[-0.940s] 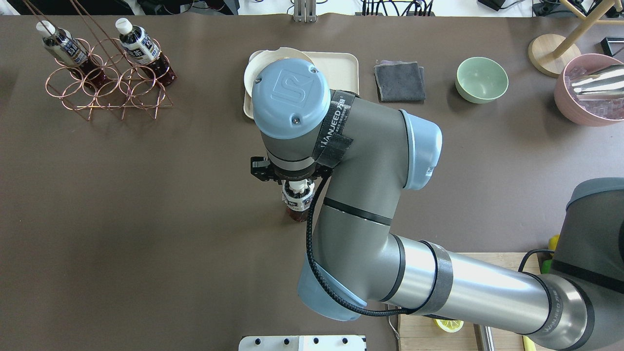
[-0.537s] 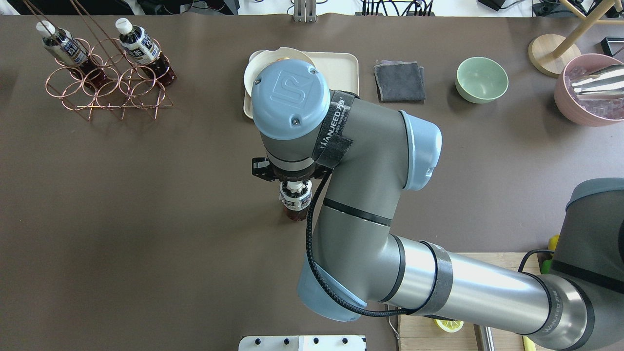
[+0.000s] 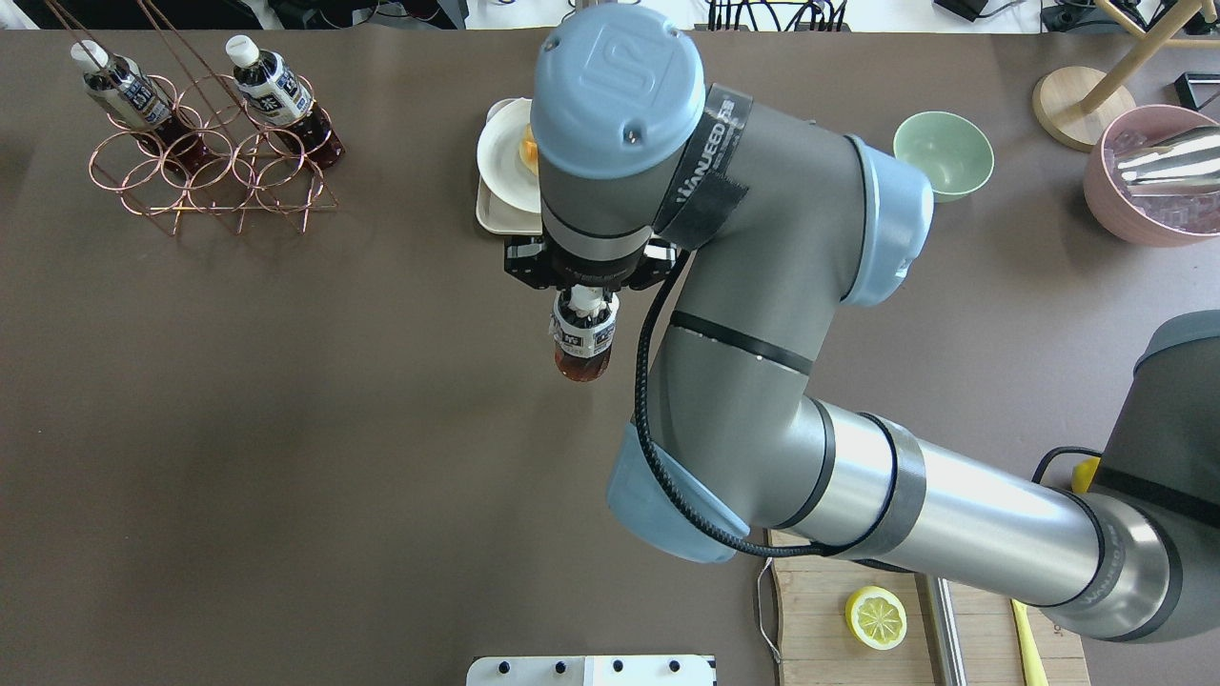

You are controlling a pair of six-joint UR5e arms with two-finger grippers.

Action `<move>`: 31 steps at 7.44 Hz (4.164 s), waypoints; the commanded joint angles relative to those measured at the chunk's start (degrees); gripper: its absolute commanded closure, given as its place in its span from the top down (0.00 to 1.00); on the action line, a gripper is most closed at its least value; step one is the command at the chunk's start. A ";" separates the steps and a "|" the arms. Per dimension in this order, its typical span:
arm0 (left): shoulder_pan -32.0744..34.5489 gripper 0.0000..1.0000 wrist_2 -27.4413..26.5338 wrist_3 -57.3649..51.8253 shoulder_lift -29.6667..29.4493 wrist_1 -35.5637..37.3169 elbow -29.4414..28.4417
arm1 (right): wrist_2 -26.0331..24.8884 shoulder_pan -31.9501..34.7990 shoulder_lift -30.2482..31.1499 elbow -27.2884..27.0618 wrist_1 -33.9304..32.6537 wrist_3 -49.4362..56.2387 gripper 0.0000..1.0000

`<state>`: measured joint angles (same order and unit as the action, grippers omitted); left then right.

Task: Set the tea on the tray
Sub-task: 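Carry the bottle with the right gripper onto the cream tray beside the plate, then release the bottle and raise the right gripper away from the tray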

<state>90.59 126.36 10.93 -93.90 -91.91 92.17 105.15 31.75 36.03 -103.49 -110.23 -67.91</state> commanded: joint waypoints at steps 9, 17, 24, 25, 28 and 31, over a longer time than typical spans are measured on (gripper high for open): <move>-0.50 0.97 -0.15 0.23 -3.39 -0.37 -2.85 | 11.39 21.08 -8.70 35.98 16.97 18.51 0.00; -0.41 0.97 -0.15 0.14 -5.68 -1.43 -6.21 | 10.78 19.67 -9.14 40.65 23.21 18.16 0.00; 0.37 0.97 -0.06 0.32 -5.77 -1.35 -5.95 | 14.19 22.30 -8.26 23.15 6.69 17.90 1.00; 0.64 0.97 -0.06 0.23 -5.25 -1.26 -6.12 | 14.29 22.31 -7.30 14.81 -3.22 17.99 1.00; 1.96 0.97 0.21 0.23 -3.93 -0.64 -6.03 | 13.68 29.21 8.12 1.13 -13.33 27.41 1.00; 2.05 0.97 0.47 0.32 -2.17 -1.08 -5.68 | 14.55 40.98 34.91 -3.29 -8.47 54.31 1.00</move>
<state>92.57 126.72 11.20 -96.87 -92.64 86.31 118.99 65.35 55.72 -104.95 -123.25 -27.22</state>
